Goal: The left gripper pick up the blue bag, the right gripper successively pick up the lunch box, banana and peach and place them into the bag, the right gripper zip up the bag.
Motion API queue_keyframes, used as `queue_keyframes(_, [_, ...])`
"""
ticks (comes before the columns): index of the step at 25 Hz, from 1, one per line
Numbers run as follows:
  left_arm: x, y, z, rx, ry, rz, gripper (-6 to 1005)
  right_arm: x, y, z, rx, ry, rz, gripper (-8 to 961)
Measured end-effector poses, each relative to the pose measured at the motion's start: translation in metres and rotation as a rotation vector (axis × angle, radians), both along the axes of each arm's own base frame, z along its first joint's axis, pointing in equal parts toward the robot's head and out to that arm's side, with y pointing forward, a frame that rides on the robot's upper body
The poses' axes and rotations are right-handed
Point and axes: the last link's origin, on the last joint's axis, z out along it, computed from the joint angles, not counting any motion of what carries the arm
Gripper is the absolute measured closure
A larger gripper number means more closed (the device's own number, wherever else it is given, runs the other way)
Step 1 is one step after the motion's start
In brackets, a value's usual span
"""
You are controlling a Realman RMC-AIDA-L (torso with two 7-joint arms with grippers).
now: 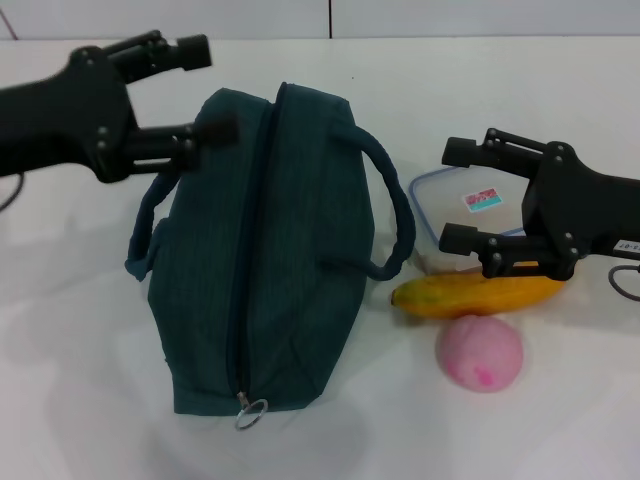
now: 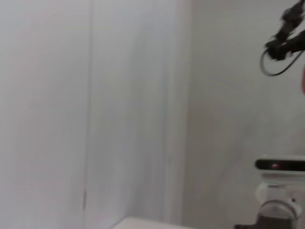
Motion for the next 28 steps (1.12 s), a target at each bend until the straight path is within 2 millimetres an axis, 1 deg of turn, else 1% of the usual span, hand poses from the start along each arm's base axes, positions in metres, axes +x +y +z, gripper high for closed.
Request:
queue_keyframes(3, [-0.001,0.006,0.01,-0.036,0.057,0.093,137,-0.001,0.001,0.0,0.002,0.002,0.002,106])
queue_keyframes(4, [-0.001,0.006,0.01,-0.036,0.057,0.093,138,-0.002,0.001,0.001,0.005,0.005,0.002,107])
queue_keyframes(5, [-0.007,0.01,0.012,-0.059,0.089,0.162,139,-0.002,0.002,0.001,0.008,0.008,0.001,107])
queue_keyframes(11, [-0.022,0.015,0.007,-0.074,0.162,0.269,146,-0.004,0.003,0.0,0.013,0.012,0.0,113])
queue_keyframes(19, [-0.027,0.016,-0.008,-0.095,0.208,0.313,156,-0.006,0.005,-0.003,0.016,0.015,-0.004,120])
queue_keyframes(28, [-0.021,0.016,-0.019,-0.142,0.214,0.295,167,-0.005,0.002,-0.005,0.012,0.019,-0.013,128])
